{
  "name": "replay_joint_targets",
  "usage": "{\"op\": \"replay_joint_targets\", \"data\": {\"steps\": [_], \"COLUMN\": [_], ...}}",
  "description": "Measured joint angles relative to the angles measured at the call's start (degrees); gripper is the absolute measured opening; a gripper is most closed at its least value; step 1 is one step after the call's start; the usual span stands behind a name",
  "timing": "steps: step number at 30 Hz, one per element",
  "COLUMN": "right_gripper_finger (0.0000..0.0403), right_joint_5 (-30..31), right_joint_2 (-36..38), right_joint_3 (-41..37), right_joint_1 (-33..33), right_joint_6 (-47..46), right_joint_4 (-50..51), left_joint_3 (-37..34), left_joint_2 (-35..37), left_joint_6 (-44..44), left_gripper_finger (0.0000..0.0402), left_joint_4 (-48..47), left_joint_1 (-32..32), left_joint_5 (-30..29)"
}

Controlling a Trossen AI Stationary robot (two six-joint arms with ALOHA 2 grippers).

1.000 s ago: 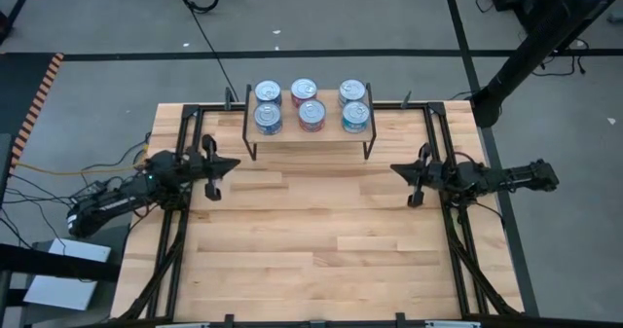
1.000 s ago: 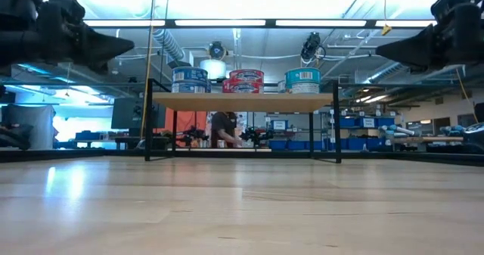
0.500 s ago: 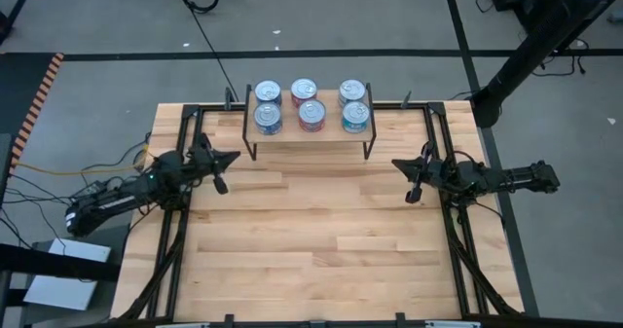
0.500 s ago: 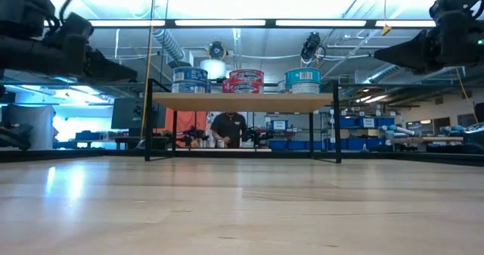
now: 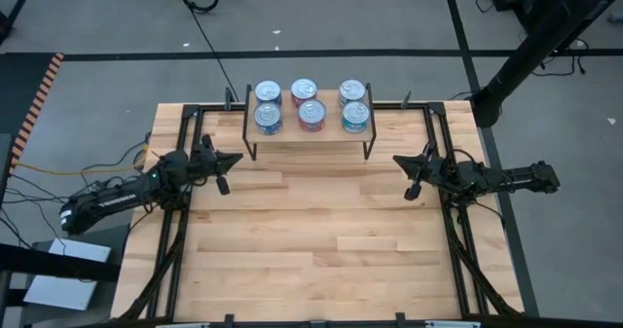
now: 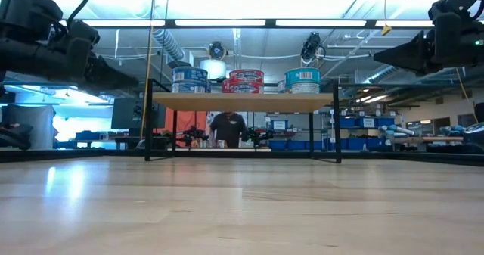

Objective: Stack canned seafood by type on shelf
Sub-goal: Return to Home Position

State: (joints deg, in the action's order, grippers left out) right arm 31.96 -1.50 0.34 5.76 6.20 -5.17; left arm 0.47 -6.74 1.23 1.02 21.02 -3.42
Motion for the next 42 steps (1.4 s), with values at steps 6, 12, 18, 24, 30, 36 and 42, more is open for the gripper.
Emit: {"op": "replay_joint_targets", "data": {"steps": [6, 12, 18, 24, 30, 36, 42], "right_gripper_finger": [0.0016, 0.0020, 0.0016, 0.0020, 0.0020, 0.0019, 0.0019], "right_joint_5": [-0.02, -0.02, -0.03, -0.04, -0.04, -0.04, -0.04], "right_joint_2": [0.00, 0.00, 0.00, 0.00, 0.00, 0.00, 0.00], "right_joint_3": [0.00, 0.00, 0.00, 0.00, 0.00, 0.00, 0.00], "right_joint_1": [0.00, 0.00, 0.00, 0.00, 0.00, 0.00, 0.00], "right_joint_6": [0.00, 0.00, 0.00, 0.00, 0.00, 0.00, 0.00], "right_joint_4": [-0.09, -0.11, -0.11, -0.11, -0.11, -0.11, -0.11], "left_joint_3": [-0.01, -0.02, -0.02, -0.02, -0.02, -0.02, -0.04], "left_joint_2": [-0.01, 0.00, 0.00, 0.00, 0.00, 0.00, 0.00], "left_joint_6": [0.00, 0.00, 0.00, 0.00, 0.00, -0.01, 0.00], "left_gripper_finger": [0.0010, 0.0011, 0.0012, 0.0012, 0.0012, 0.0012, 0.0012], "left_joint_4": [1.11, 1.79, 2.46, 2.47, 2.47, 2.47, 2.47], "left_joint_1": [0.00, 0.00, 0.00, 0.00, 0.00, 0.00, 0.00], "left_joint_5": [-0.02, -0.02, -0.02, -0.02, -0.02, -0.01, 0.00]}}
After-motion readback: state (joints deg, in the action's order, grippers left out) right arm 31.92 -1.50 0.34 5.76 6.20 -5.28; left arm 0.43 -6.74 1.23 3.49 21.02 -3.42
